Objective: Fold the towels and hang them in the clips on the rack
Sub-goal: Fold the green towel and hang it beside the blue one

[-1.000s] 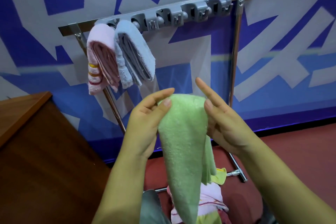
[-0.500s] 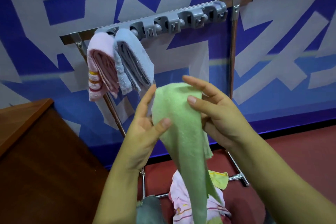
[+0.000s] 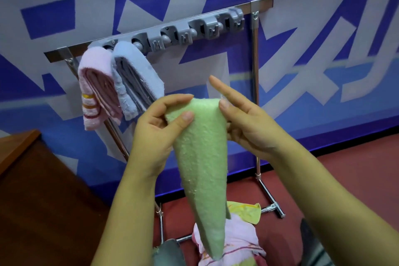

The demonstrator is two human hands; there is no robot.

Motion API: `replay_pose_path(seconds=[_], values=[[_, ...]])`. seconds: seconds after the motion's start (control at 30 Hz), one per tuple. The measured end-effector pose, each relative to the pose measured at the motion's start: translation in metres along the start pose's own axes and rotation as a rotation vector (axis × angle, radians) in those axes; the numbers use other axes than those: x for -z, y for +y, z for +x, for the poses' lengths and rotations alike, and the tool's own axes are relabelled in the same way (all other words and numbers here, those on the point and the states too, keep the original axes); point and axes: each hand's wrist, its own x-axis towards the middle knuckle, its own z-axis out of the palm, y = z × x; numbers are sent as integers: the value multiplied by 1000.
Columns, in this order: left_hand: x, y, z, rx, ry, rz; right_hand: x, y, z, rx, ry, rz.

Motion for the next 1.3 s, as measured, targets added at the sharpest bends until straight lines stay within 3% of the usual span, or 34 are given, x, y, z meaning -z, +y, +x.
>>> replay_pose_path(seconds=[0.23,0.4,0.57,0.93,1.3], values=[[8,1,1,88,93,0,-20,2,7,128,-26,-181],[21,3,1,177,81,3,-34,8,12,173,55,-197],[33,5,-3,219,50,-63,-36,7,9,206,26,-301],[19,5,-3,186,196,-138,-28,0,9,251,85,-410],[9,2,-6,-23,337,-51,-25,-2,9,295,129,-588]])
